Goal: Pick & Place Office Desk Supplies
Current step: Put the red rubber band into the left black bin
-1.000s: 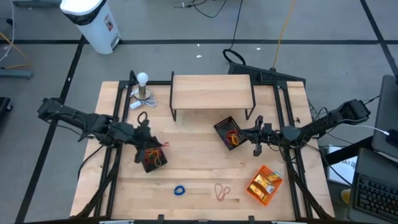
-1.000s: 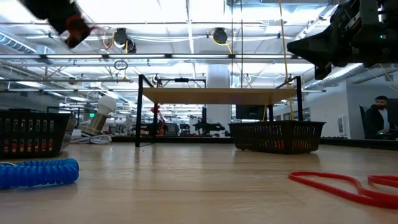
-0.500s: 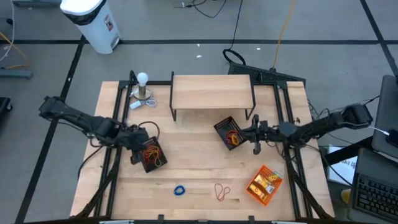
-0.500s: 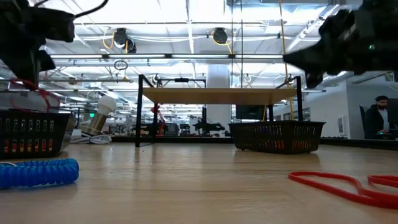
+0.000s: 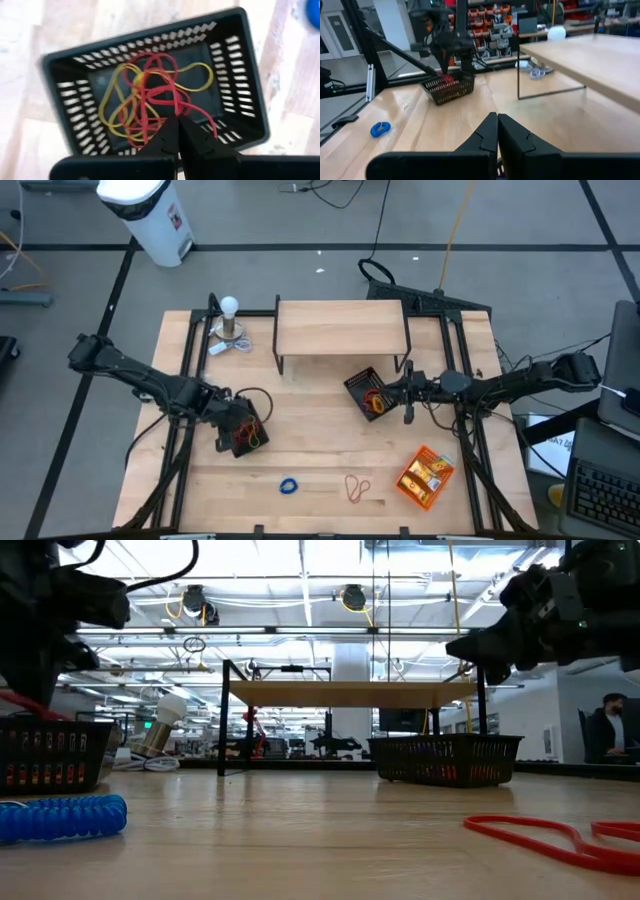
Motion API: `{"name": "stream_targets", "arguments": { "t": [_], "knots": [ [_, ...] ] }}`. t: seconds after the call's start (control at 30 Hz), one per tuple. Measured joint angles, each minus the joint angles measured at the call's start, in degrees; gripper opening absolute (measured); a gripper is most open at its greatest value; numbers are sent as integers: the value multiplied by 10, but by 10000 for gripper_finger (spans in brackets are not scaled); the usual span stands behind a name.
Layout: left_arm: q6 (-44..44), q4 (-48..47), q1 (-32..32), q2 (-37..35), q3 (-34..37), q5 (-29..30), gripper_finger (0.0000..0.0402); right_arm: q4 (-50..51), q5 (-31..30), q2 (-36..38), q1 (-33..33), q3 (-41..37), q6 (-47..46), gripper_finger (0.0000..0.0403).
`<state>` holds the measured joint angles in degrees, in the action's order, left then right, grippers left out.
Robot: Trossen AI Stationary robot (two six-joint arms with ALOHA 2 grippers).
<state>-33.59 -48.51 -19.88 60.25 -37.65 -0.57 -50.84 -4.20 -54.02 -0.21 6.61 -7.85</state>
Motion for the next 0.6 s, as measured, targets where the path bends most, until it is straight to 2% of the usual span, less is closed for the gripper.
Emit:
{"name": "stream_targets", "arguments": {
  "t": [0.17, 0.3, 0.47, 0.6],
  "knots": [
    [14, 23, 0, 26, 0, -39, 0, -21, 0, 0, 0, 1, 10, 0],
    [16, 40, 0, 29, 0, -13, 18, -21, 0, 0, 0, 1, 12, 0],
    [16, 54, 0, 29, 0, 2, 71, -21, 0, 0, 0, 2, 11, 0],
    [17, 54, 0, 29, 0, -21, 130, -21, 0, 0, 0, 2, 11, 0]
  ]
}}
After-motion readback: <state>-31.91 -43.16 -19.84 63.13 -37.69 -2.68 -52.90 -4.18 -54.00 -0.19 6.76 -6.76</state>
